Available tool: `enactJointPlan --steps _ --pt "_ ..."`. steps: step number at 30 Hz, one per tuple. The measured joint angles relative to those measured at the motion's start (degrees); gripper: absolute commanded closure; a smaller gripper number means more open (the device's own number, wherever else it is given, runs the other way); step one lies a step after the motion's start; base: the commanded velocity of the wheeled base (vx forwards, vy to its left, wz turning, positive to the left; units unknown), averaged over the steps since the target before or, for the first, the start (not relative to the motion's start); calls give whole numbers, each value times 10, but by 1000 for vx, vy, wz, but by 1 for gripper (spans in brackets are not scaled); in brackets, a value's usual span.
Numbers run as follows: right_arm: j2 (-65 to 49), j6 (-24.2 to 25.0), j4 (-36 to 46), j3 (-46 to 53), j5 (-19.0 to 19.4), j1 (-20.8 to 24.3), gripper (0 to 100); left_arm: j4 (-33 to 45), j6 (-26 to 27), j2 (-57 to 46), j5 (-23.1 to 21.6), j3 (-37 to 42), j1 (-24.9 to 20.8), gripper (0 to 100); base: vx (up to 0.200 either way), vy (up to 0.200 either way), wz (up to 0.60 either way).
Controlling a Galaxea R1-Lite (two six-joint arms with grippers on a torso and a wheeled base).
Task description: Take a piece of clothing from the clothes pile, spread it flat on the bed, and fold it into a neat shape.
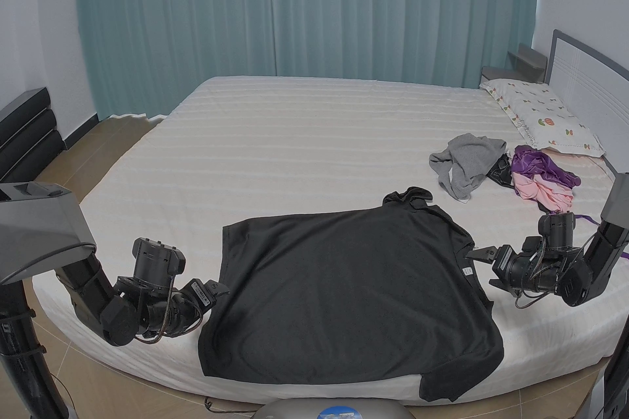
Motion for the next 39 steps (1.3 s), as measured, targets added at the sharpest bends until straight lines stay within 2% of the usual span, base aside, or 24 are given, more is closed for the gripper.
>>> enactJointPlan --steps 4,19,25,29,39 --pt "0 0 0 0 0 0 0 0 0 0 0 0 -1 0 0 -200 0" --pt "0 0 0 0 0 0 0 0 -2 -4 5 2 -4 0 0 0 0" --pt "0 0 0 2 0 0 0 0 -3 -7 5 0 -6 0 200 0 0" --pt "-1 0 1 3 0 0 0 0 -3 -9 4 -3 -5 0 0 0 0" --pt "0 0 1 4 -1 0 0 4 1 -6 3 -58 17 0 0 0 0"
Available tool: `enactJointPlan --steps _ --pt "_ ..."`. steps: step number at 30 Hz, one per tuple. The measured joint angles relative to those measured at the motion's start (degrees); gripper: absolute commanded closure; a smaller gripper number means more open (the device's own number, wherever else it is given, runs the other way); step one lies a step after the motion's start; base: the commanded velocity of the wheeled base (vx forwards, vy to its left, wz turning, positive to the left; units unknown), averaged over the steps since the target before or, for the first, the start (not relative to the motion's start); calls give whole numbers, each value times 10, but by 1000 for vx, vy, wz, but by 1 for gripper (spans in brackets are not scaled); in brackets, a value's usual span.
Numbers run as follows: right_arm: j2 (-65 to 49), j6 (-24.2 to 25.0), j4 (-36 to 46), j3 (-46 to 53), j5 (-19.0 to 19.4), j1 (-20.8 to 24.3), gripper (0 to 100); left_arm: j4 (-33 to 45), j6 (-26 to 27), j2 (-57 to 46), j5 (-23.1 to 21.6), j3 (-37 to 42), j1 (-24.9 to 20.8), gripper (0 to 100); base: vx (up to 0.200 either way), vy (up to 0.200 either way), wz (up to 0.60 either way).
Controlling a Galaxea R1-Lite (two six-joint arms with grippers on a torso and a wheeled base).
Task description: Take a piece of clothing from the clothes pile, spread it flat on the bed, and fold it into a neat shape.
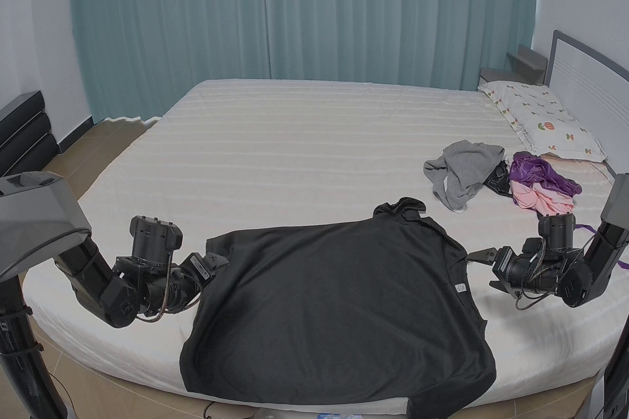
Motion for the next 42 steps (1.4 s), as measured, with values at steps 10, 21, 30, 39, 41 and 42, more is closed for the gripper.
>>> enactJointPlan --steps 10,21,30,39,41,42 --pt "4 0 0 1 0 1 0 2 34 54 -6 -121 42 0 0 0 0" --pt "14 -1 1 -1 0 3 0 14 78 178 -12 -317 56 0 0 0 0" --pt "27 -2 1 -10 -2 2 0 36 85 268 1 -419 75 0 0 0 0" --pt "37 -3 0 -14 -2 1 0 59 86 293 2 -429 76 0 0 0 0" --pt "39 -3 0 -14 -2 2 0 63 87 295 2 -431 76 0 0 0 0" --pt "40 -3 0 -14 -2 3 0 64 87 296 2 -432 76 100 0 0 0"
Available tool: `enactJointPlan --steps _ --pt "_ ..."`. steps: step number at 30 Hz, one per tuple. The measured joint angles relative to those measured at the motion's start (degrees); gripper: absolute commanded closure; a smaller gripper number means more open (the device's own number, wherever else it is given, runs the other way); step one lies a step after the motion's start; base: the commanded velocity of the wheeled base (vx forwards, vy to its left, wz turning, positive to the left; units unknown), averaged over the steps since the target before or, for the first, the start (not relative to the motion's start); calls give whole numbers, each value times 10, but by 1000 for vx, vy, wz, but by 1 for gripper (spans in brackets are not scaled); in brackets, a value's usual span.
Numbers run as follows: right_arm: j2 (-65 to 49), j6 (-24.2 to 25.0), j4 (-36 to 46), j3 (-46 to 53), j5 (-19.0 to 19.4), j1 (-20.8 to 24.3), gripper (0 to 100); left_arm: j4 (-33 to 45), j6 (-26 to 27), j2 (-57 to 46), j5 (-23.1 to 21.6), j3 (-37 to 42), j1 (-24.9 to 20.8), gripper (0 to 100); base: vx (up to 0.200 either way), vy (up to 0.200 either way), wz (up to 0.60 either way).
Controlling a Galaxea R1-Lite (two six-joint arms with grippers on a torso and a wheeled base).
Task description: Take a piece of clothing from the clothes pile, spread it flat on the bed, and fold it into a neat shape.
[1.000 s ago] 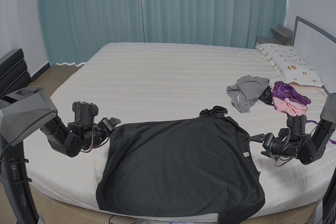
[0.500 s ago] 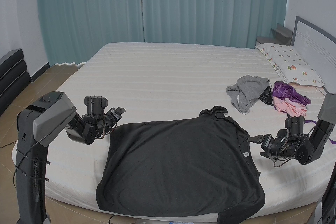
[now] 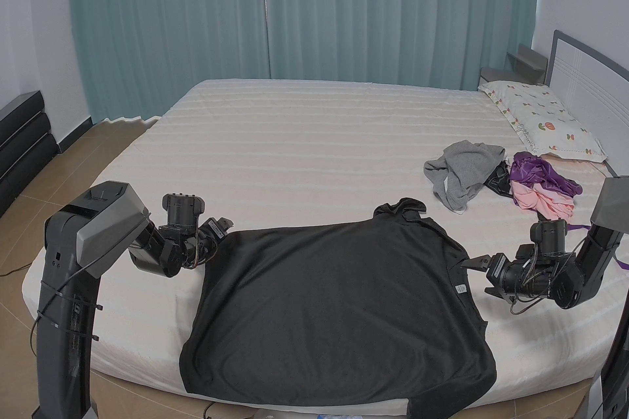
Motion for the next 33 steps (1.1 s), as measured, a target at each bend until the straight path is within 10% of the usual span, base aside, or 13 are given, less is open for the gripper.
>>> enactJointPlan --steps 33 --pt "16 -41 -14 -100 -60 20 0 -74 -50 16 71 -56 11 100 0 0 0"
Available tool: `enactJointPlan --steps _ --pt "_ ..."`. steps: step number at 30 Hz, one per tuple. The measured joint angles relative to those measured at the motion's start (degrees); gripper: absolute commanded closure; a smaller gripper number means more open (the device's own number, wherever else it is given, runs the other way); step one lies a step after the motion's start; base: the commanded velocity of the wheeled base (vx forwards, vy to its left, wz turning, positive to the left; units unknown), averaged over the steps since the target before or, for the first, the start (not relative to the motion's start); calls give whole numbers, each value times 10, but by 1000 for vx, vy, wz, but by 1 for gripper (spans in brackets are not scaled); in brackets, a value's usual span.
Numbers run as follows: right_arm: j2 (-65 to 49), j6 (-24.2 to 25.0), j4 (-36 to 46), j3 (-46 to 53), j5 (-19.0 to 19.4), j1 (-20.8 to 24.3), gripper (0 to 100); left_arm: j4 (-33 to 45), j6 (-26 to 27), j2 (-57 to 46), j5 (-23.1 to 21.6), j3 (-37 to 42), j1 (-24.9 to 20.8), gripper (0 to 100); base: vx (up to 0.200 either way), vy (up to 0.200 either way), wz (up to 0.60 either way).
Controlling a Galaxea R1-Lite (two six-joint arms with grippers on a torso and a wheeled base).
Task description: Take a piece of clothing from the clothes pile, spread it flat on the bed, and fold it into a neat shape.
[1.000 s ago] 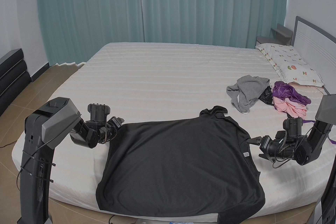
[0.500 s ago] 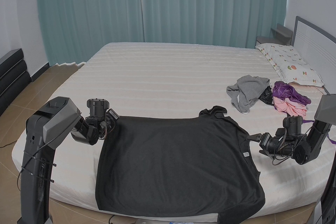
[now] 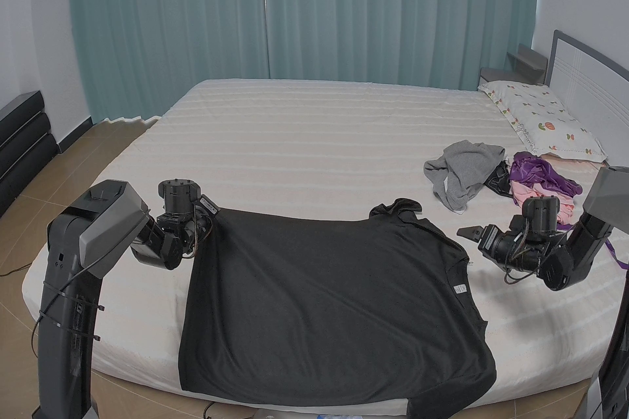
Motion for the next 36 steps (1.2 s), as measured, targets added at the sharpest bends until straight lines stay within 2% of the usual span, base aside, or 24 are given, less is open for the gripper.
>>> enactJointPlan --steps 9,17,25,28,36 --pt "53 -26 142 -185 -2 13 0 5 15 -4 -3 -2 -5 100 0 0 0" --pt "129 25 254 -332 -5 49 0 5 20 -10 -3 -2 -13 100 0 0 0" --pt "181 39 328 -426 -8 71 0 5 21 -15 -1 1 -14 100 0 0 0" --pt "201 41 335 -461 -23 73 0 5 21 -17 -1 2 -13 100 0 0 0" --pt "261 54 336 -557 -96 78 0 5 21 -17 0 3 -12 100 0 0 0"
